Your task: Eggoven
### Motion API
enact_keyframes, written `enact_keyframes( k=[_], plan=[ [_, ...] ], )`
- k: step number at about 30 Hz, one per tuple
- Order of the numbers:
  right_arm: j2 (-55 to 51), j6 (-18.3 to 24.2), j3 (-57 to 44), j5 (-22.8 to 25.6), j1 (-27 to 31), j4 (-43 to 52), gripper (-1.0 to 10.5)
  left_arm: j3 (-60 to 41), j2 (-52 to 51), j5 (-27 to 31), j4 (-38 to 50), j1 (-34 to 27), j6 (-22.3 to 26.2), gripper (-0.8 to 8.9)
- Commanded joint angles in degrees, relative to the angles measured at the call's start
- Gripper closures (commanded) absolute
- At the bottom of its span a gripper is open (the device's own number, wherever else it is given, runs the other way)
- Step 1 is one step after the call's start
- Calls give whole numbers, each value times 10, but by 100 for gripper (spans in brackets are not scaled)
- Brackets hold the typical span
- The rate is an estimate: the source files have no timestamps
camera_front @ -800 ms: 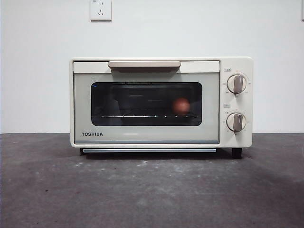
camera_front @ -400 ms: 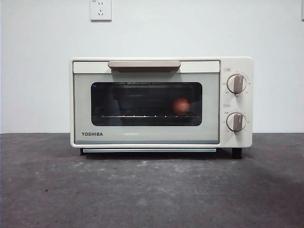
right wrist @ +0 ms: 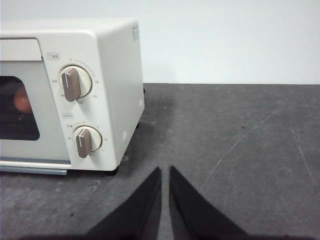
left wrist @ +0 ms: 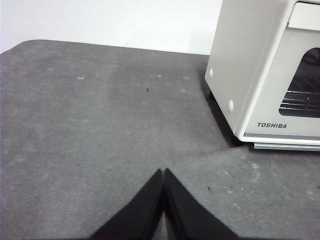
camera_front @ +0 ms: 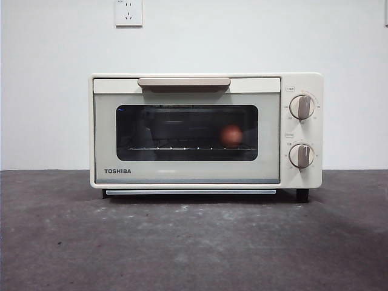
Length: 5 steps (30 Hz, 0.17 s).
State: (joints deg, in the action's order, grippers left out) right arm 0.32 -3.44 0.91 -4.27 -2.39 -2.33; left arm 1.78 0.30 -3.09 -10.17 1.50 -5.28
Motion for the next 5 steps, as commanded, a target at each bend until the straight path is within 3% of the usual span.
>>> enact_keyframes(
  k=[1,5],
  plan=[
    [-1,-6,-2,2,0,6,943,-16,-1,0,-3,-1,0,806],
    [-1,-6,-2,2,0,6,943,-16,-1,0,-3,-1,0,806]
  ],
)
